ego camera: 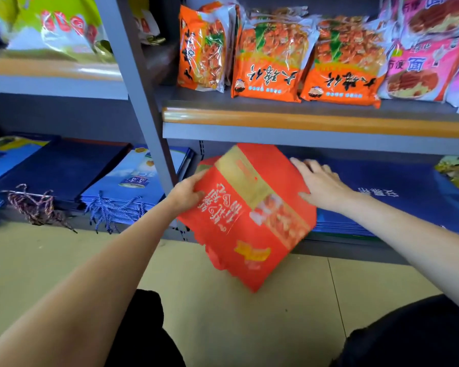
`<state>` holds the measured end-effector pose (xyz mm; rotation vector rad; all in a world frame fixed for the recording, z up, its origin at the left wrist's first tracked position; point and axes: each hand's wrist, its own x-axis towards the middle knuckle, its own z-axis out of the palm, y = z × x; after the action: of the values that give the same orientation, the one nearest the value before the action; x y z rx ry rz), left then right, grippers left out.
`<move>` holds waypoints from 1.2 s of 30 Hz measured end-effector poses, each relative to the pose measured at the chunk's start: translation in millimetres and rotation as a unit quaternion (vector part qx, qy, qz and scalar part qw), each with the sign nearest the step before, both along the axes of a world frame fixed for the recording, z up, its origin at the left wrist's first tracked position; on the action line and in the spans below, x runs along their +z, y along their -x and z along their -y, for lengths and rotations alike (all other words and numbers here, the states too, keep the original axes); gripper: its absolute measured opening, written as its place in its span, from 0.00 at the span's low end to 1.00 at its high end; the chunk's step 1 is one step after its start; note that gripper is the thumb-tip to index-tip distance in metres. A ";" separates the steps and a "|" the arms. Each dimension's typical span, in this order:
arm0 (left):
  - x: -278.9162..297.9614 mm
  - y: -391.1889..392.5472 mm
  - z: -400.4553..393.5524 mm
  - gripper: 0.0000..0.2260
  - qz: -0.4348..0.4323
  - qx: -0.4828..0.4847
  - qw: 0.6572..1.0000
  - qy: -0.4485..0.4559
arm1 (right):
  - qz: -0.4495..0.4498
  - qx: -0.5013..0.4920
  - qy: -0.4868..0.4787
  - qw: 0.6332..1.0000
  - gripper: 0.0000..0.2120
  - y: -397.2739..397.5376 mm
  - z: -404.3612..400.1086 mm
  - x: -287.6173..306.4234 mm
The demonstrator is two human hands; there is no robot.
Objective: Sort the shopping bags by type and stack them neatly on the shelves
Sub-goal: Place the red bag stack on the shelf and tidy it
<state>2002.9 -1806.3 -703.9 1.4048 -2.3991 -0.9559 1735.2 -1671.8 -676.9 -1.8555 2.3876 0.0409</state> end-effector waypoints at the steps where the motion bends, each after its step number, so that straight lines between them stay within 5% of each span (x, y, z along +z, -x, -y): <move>1: -6.5 5.6 6.7 0.28 -0.019 0.048 0.999 -0.007 | 0.012 0.019 -0.013 1.000 0.36 -2.4 3.4 -3.5; 3: -21.3 17.4 15.0 0.29 -0.007 0.111 0.994 0.013 | 0.025 0.063 -0.069 0.995 0.38 -8.0 12.7 -13.3; 6: -42.0 26.1 19.7 0.30 0.138 0.130 0.980 0.054 | 0.047 0.085 -0.166 0.981 0.40 -10.8 31.7 -37.1; 9: -59.9 29.3 21.5 0.26 0.268 0.019 0.957 0.104 | 0.053 0.099 -0.229 0.967 0.41 -13.9 42.4 -71.0; 13: -77.6 39.4 23.7 0.36 0.314 -0.195 0.929 -0.030 | 0.016 0.124 -0.222 0.967 0.41 -12.1 50.9 -103.2; 17: -75.6 48.5 37.1 0.46 0.362 -0.246 0.898 -0.048 | 0.055 0.117 -0.240 0.962 0.47 5.3 71.1 -110.2; 21: -73.4 60.1 42.6 0.51 0.413 -0.266 0.869 -0.061 | 0.067 0.183 -0.233 0.953 0.41 13.7 78.0 -101.2; 27: -39.3 65.4 69.2 0.26 0.207 -0.281 0.934 -0.079 | 0.065 0.200 -0.174 0.962 0.27 32.0 92.7 -65.8; 32: -28.7 69.0 81.4 0.17 0.209 -0.289 0.923 0.147 | 0.326 0.059 -0.182 0.926 0.31 36.0 99.3 -62.2; 36: -27.1 66.0 90.2 0.18 0.153 -0.270 0.921 0.233 | 0.251 0.092 -0.036 0.963 0.19 20.5 103.7 -79.0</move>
<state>1936.9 -1896.4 -731.0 0.7733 -3.0555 -0.1991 1714.7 -1775.6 -755.9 -1.7828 1.8483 -0.2890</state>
